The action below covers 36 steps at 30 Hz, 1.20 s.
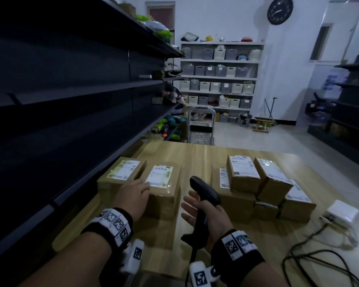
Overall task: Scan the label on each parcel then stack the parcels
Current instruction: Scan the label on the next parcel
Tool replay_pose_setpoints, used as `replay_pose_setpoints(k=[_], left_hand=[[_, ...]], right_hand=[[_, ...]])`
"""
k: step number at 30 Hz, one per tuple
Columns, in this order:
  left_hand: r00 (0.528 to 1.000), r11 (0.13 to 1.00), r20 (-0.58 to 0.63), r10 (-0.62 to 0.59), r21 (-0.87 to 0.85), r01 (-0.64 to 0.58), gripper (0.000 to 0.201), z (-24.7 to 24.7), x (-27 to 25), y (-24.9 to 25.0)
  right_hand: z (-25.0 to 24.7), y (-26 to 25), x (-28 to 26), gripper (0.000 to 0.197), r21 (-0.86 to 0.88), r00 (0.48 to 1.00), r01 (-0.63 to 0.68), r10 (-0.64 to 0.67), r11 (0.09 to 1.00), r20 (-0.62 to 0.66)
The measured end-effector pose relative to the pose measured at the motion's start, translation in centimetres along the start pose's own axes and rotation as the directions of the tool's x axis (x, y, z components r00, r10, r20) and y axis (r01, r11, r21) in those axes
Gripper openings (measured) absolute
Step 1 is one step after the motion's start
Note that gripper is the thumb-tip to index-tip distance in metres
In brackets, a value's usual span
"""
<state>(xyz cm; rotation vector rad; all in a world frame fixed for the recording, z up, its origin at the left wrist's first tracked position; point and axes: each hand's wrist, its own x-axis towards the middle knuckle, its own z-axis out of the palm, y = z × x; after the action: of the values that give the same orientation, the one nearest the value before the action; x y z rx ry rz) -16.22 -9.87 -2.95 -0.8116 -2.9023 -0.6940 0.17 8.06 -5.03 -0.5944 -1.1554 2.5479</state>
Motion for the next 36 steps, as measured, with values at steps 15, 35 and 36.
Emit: replay_pose_setpoints(k=[15,35,36], left_hand=[[0.901,0.56,0.36,-0.243,-0.706,0.433,0.069,1.9,-2.3,0.8],[0.966,0.222,0.22,-0.134,-0.944,0.245,0.151,5.9,-3.2,0.3],[0.965,0.204,0.225,-0.133,-0.947,0.249,0.156,6.2,-3.2,0.3]], right_hand=[[-1.6,0.1,-0.2,0.073,-0.134,0.99,-0.078,0.061,0.988,-0.127],[0.0,-2.2,-2.1,0.016,-0.395,0.959,0.151,-0.232,0.906,-0.165],[0.1,-2.5,-2.3,0.013,-0.434,0.947,0.194,-0.284,0.88,-0.153]])
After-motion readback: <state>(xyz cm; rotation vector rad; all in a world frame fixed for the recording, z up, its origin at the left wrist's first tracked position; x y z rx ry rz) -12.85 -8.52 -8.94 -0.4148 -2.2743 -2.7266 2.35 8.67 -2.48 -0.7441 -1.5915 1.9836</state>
